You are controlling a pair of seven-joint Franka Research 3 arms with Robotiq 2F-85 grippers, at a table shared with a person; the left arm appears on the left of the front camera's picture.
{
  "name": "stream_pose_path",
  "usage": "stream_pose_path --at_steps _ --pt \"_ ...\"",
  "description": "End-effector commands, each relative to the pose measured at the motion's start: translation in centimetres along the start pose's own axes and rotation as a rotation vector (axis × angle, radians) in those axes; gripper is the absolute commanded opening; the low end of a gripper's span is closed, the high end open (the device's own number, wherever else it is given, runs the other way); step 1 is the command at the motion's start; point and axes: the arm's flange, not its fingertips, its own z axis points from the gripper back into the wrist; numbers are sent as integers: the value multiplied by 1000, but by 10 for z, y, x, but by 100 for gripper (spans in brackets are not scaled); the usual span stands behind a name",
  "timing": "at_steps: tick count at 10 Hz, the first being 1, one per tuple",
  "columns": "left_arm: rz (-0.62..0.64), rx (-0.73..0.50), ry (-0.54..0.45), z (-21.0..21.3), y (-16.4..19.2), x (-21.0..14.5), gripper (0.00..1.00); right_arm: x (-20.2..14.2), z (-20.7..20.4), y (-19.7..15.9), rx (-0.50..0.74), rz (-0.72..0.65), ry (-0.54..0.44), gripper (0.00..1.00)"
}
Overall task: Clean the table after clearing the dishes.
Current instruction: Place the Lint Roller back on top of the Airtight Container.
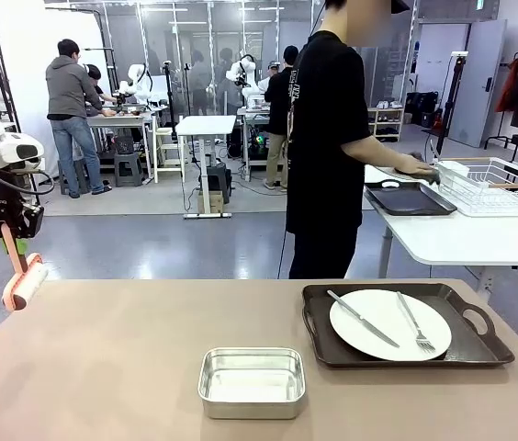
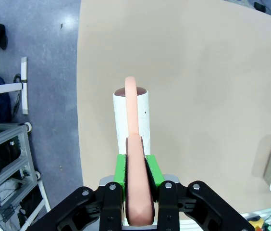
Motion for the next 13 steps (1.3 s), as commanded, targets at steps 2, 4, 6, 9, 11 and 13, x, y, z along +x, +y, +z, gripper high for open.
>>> stream_pose_path --at_steps 2,4,6,9,11,13 --pt "-12 3 -2 1 3 -1 22 -1 1 3 3 5 -3 100" --pt "-12 3 -2 1 3 -1 22 -1 1 3 3 5 -3 100" --pt "-12 3 -2 1 3 -1 22 -1 1 3 3 5 -3 100" --pt "-82 24 -14 14 -12 5 22 -1 1 3 3 5 -3 100" --pt "-275 48 -32 37 -46 16 22 -1 1 3 3 5 -3 100" --pt "-496 28 -50 51 -87 25 22 -1 1 3 3 5 -3 100"
